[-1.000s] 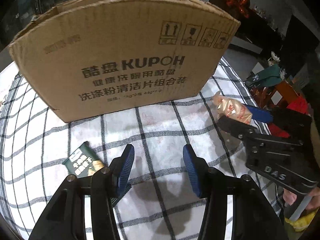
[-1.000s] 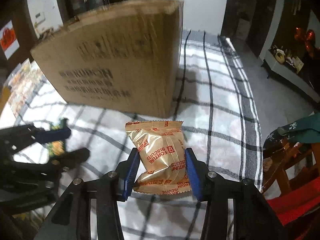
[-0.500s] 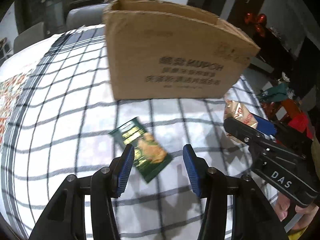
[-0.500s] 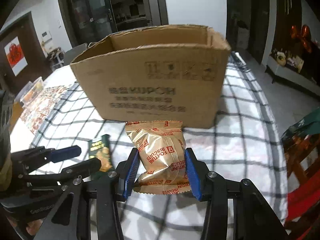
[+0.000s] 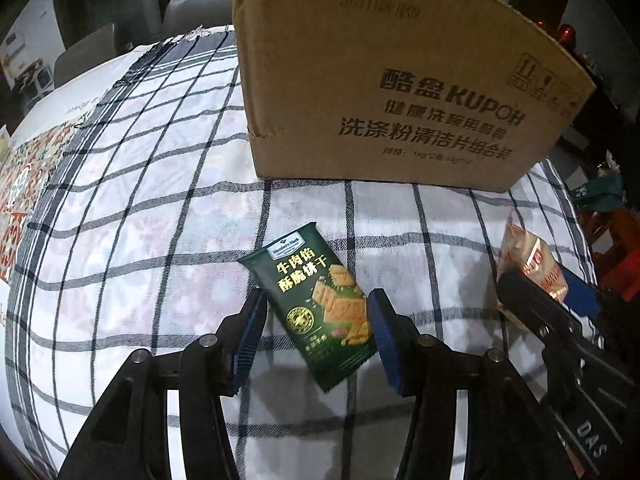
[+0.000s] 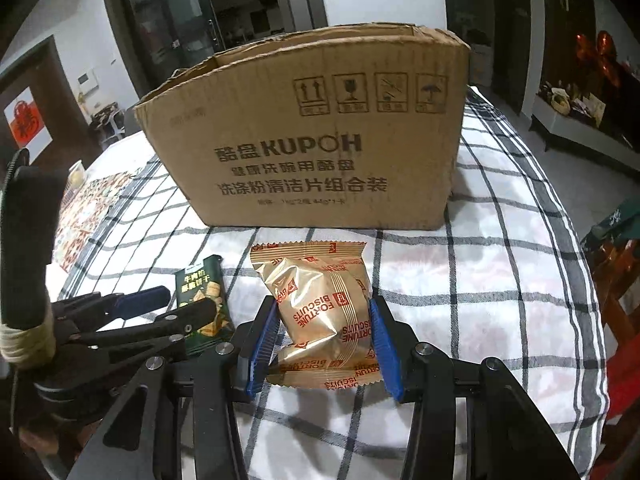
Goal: Organize snacks
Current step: 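Grasp the gold biscuit packet with the right tool while the left tool grasps the green cracker packet, then carry both packets over the box and open both tools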
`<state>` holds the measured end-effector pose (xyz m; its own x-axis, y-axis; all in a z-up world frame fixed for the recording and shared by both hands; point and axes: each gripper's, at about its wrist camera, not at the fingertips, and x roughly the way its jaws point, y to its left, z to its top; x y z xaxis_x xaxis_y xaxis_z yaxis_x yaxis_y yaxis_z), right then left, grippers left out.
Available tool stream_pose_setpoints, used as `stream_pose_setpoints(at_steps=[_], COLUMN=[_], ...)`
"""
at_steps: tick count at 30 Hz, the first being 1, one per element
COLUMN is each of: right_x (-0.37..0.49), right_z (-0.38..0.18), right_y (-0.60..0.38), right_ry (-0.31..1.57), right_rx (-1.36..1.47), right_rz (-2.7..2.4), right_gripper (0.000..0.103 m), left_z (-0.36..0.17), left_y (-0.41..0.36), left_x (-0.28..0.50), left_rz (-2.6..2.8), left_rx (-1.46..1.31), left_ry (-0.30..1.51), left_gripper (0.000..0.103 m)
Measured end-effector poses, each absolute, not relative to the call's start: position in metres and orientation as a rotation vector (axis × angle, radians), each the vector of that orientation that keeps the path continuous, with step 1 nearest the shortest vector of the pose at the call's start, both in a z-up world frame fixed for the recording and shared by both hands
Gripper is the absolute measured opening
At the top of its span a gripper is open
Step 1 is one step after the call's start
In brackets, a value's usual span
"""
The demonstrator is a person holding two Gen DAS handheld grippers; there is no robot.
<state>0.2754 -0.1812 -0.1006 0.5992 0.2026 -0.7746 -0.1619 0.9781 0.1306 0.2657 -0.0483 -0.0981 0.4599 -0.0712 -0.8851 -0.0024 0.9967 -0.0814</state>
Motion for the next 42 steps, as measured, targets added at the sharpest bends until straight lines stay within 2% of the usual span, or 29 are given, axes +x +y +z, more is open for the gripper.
stream_pose_setpoints(at_steps=[2,11,22,42], right_x=[0.276,0.281,0.278,0.259], right_z=[-0.101,-0.104,-0.101,-0.067], right_y=[-0.181,-0.178,-0.17,-0.173], right_ry=[0.904,0.904,0.91,0.86], right_rx=[0.049,0.049,0.039,0.075], right_rz=[0.212,0.215,0.215,0.203], right_gripper=[0.047,0.047,0.047,0.047], left_z=[-0.099,-0.106,-0.104,-0.034], left_y=[-0.051,-0.053,-0.037,-0.028], left_x=[0.269,0.282,0.275,0.227], left_rz=[-0.035,0.034,-0.03,-0.178], left_rx=[-0.076,-0.07,-0.119,-0.115], left_ry=[1.091,1.105,1.086,0.886], left_gripper=[0.058,0.058,0.048,0.045])
